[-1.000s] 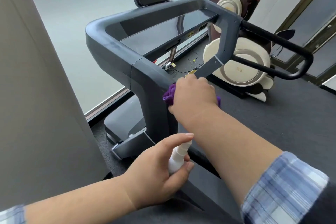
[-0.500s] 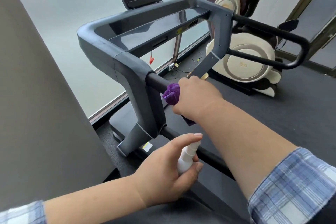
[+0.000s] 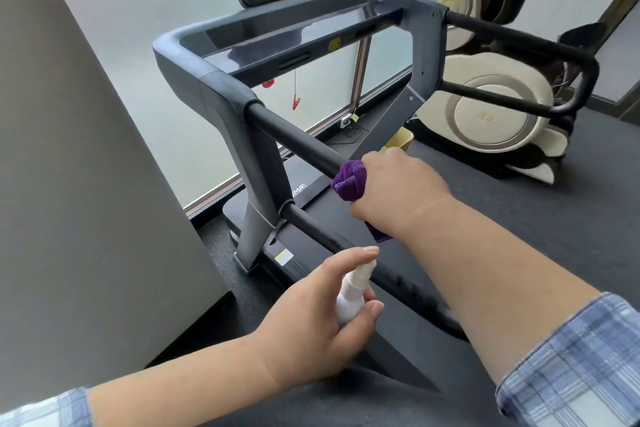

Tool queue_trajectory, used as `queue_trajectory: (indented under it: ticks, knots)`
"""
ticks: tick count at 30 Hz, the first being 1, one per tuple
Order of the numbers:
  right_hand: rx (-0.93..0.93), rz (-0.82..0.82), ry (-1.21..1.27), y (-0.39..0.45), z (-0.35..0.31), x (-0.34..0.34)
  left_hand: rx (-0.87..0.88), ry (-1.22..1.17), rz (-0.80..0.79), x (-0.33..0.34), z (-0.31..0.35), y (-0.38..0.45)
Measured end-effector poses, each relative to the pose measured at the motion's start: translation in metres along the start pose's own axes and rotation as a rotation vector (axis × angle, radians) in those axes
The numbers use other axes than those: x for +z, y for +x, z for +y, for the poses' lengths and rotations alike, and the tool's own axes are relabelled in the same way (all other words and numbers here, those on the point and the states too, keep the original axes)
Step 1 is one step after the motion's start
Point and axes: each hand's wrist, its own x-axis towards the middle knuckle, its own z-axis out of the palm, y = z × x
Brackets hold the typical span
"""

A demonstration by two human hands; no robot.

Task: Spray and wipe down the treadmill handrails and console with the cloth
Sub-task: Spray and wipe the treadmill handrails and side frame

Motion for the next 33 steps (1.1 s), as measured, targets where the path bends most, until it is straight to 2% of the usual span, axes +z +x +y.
queue_trajectory:
  ticks: [16, 24, 33]
  knots:
    - [0.023, 0.098, 0.104, -0.088, 0.095, 0.017, -0.026, 0.052, -0.061, 0.089, 0.055, -0.028]
    - [0.092, 0.316, 0.299, -0.121, 0.125, 0.053, -0.035, 0.07, -0.113, 0.104, 0.063, -0.037]
    - [0.2, 0.546, 0.772, -0.153, 0.142, 0.123, -0.046, 0.128, -0.218, 0.116, 0.066, -0.046]
